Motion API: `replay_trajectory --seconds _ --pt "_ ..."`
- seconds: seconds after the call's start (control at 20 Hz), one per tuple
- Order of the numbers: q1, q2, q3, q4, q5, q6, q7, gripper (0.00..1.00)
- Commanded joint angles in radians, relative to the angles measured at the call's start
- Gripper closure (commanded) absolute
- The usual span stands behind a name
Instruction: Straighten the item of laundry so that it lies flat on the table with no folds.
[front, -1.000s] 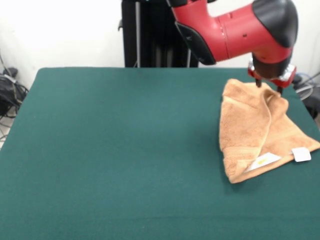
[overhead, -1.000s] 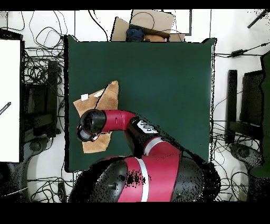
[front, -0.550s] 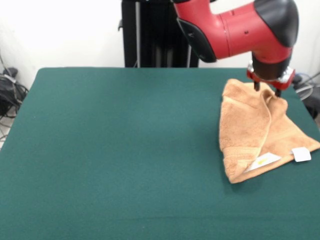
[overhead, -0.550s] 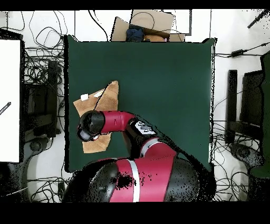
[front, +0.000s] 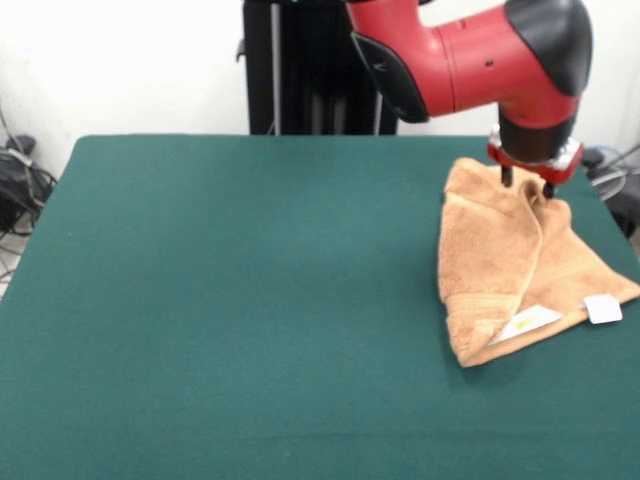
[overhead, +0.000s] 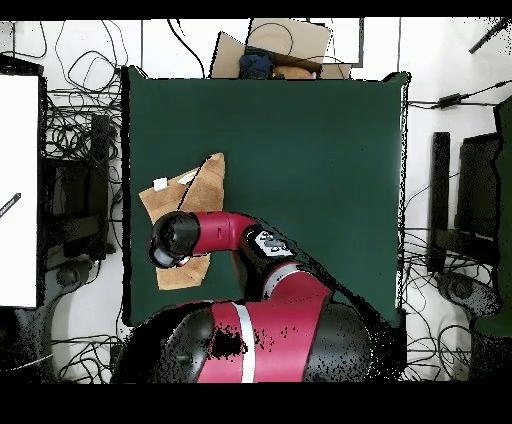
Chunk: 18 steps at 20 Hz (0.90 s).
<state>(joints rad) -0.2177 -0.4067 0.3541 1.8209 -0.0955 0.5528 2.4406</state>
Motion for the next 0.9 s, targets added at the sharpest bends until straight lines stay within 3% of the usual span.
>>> replay_trajectory --seconds 0.05,0.9 --pt "0.015 -0.005 -0.064 -0.107 -0.021 -0.089 0.068 0.00" --pt "-0.020 0.030 -0.054 -0.145 -0.012 -0.085 0.046 0.00"
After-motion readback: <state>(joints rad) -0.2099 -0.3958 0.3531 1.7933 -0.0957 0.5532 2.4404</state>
